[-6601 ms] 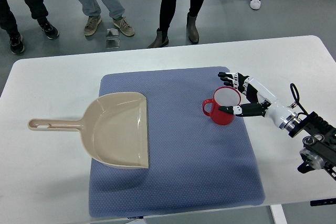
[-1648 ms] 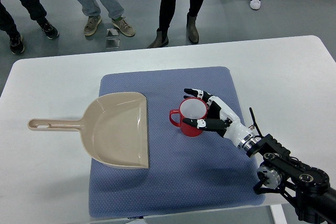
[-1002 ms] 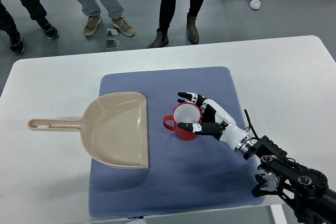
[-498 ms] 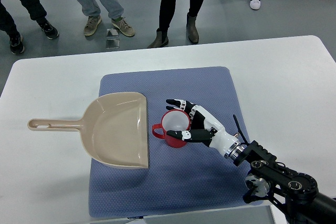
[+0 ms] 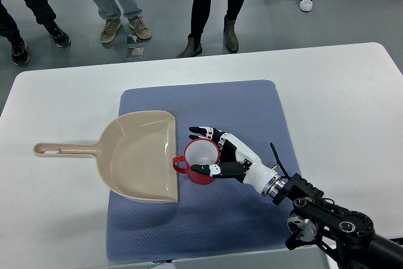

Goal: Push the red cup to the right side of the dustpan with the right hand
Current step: 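Push the red mug with the right hand toward the dustpan, then nudge the red mug against the dustpan's edge with the right hand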

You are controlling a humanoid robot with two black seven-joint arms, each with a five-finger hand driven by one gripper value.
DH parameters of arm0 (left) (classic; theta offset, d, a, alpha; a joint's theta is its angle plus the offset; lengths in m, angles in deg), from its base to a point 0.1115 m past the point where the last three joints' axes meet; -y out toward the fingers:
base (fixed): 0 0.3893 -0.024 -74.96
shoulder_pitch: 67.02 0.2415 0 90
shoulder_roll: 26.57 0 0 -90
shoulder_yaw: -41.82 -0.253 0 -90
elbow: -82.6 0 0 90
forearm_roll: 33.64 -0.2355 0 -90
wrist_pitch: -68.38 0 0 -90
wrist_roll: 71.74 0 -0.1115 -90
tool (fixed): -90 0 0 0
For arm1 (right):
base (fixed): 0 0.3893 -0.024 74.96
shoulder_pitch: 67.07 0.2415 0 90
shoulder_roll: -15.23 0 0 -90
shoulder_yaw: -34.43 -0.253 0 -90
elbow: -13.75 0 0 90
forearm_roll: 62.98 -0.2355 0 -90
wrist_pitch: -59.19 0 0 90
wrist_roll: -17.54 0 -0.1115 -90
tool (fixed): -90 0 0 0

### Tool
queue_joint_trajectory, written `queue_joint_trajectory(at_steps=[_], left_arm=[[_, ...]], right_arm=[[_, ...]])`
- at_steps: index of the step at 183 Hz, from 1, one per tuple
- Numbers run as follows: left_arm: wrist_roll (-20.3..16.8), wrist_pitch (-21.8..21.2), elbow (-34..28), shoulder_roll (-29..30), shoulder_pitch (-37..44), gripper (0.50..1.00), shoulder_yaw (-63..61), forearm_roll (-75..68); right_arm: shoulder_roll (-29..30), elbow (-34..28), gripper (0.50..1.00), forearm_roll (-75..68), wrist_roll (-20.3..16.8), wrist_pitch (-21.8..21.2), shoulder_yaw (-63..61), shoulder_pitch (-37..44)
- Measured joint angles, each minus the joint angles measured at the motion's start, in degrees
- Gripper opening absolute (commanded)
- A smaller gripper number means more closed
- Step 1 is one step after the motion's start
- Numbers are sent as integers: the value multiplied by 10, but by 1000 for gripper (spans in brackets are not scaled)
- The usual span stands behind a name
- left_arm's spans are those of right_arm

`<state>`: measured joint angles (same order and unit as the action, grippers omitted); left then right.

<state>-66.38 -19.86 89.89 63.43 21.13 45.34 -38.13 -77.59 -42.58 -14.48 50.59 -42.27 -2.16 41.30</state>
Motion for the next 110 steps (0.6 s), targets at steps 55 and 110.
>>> queue_joint_trajectory(at_steps=[55,110], left_arm=[[0,0,0,0,0,1000,0,0],[0,0,0,0,0,1000,0,0]], right_arm=[[3,0,928,0,0,-2,11,0],[9,-1,928,0,0,-3,22,4]])
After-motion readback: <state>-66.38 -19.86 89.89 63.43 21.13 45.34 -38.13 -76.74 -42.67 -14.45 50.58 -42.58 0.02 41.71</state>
